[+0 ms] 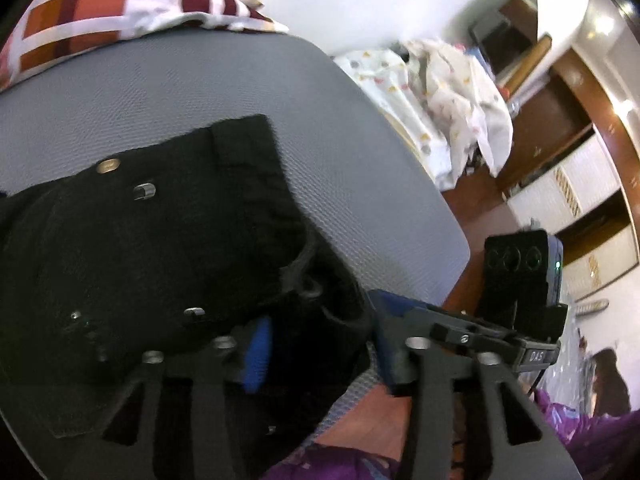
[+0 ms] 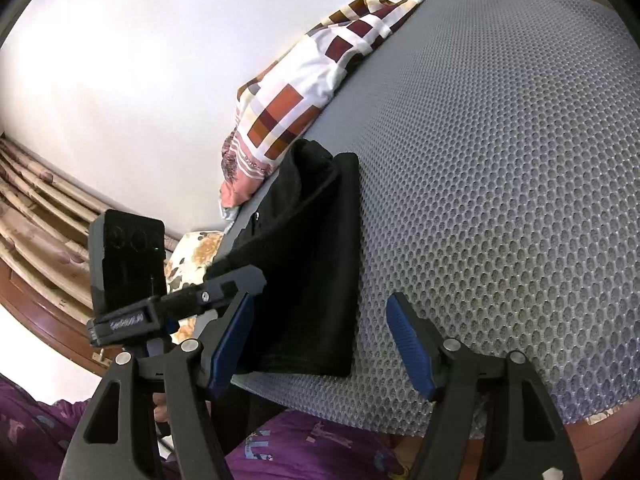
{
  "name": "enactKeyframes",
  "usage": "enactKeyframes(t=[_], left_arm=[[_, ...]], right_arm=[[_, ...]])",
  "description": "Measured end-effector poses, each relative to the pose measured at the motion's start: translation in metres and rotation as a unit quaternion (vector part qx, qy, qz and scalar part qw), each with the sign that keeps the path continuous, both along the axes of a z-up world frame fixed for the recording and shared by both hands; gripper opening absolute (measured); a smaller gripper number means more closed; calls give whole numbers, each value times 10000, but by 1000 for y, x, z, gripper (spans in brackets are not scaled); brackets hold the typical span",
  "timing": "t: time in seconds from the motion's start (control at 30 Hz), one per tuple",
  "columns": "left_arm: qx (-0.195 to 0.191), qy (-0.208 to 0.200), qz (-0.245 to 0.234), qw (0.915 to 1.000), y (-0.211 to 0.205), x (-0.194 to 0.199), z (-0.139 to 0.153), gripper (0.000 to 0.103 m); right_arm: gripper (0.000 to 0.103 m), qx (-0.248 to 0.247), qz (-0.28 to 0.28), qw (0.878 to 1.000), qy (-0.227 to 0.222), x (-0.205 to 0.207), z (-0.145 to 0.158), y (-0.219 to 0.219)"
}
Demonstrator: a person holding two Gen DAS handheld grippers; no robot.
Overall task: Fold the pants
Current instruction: 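Open the left gripper and withdraw it from the folded jeans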
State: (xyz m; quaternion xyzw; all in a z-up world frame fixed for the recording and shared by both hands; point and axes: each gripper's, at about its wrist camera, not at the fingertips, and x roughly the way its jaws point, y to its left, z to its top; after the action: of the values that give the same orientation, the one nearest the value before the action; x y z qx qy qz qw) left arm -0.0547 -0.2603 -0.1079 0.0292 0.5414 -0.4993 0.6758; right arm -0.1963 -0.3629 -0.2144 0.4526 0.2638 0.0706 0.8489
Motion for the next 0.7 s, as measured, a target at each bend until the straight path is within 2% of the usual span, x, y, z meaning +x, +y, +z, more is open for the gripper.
enactKeyframes(t=[0.07, 0.13, 0.2, 0.27, 0.33, 0.43, 0.53, 0.57, 0.7], left_arm=[[94, -232, -49, 9997, -10, -5, 8, 56], [88, -162, -99, 9998, -11, -3, 14, 61], [-244, 235, 42, 9994, -1, 8, 19, 63], [-701, 780, 190, 9943, 10, 21, 22, 68], [-1106, 1276, 155, 9855, 15, 33, 23, 82], [-1037, 1642, 97, 9809, 5, 43, 19, 84], [-645, 1552, -195, 9856, -1, 38, 19, 84], [-627, 1497, -228, 9865, 1, 36, 20, 84], [-1071, 1208, -152, 9868, 24, 29, 30, 84]], right_arm=[[67, 25, -31, 10000, -31, -8, -1, -3], [68, 19, -115, 9999, -22, -18, -1, -9], [69, 77, -239, 9997, -82, -27, 1, -16], [69, 165, -360, 9991, -158, -35, 3, -22], [69, 214, -480, 9983, -252, -42, 9, -28], [69, 299, -530, 9973, -422, -47, 18, -32], [69, 348, -514, 9968, -501, -46, 26, -30], [69, 330, -495, 9970, -499, -44, 28, -28], [69, 332, -199, 9974, -602, -32, 35, -17]])
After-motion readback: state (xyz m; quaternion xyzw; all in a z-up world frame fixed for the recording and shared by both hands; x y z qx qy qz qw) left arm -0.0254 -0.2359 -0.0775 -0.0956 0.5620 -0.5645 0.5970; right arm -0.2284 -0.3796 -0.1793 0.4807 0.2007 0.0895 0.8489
